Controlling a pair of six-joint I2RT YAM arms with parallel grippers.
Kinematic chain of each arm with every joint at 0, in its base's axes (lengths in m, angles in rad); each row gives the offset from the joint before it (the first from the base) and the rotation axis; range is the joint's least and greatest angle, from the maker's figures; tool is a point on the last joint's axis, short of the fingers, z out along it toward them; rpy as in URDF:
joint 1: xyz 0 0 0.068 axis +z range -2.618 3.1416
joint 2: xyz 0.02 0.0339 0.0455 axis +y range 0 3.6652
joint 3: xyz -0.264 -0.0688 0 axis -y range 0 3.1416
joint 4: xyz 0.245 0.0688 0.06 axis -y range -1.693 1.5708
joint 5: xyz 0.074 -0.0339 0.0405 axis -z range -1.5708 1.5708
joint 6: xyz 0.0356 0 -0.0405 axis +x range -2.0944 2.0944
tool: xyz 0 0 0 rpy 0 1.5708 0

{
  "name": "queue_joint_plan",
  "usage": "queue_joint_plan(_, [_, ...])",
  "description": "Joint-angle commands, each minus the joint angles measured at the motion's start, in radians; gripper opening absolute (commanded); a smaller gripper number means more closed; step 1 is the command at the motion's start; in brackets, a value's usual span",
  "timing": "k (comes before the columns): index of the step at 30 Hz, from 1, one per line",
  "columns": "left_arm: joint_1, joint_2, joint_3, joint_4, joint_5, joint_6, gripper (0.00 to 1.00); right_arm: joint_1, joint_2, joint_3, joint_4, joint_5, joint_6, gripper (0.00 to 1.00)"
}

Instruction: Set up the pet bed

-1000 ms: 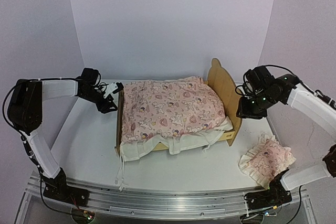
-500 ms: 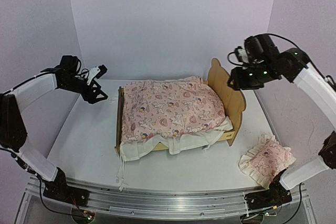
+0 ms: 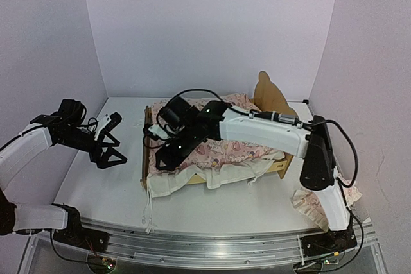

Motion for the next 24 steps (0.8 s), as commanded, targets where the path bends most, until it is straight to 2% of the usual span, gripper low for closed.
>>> queue_joint_plan(1, [-0.001, -0.050, -0.027, 0.000, 0.002, 0.038, 0.98, 0.034, 0.078, 0.076, 0.008, -0.054, -0.044, 0.47])
queue_joint_plan(3, [-0.001, -0.052, -0.040, 0.004, 0.002, 0.052, 0.97, 0.052, 0.114, 0.073, 0.020, -0.014, -0.059, 0.47])
queue_joint_plan(4, [-0.003, -0.052, -0.044, 0.006, 0.006, 0.056, 0.97, 0.054, 0.126, 0.075, 0.027, 0.005, -0.037, 0.42])
queue_joint_plan(7, [-0.013, -0.047, -0.039, 0.008, 0.022, 0.061, 0.95, 0.055, 0.150, 0.086, 0.046, 0.074, 0.035, 0.19])
queue_joint_plan(10, [-0.042, -0.039, -0.027, 0.010, 0.013, 0.044, 0.91, 0.053, 0.128, 0.081, 0.063, 0.083, 0.045, 0.06])
queue_joint_plan(20, [-0.134, -0.005, -0.034, 0.007, -0.025, 0.033, 0.64, -0.006, 0.023, 0.007, 0.081, -0.044, 0.071, 0.00])
queue_joint_plan(24, [-0.191, 0.027, 0.002, 0.015, -0.071, 0.006, 0.57, -0.042, 0.001, 0.001, 0.106, -0.091, 0.106, 0.00])
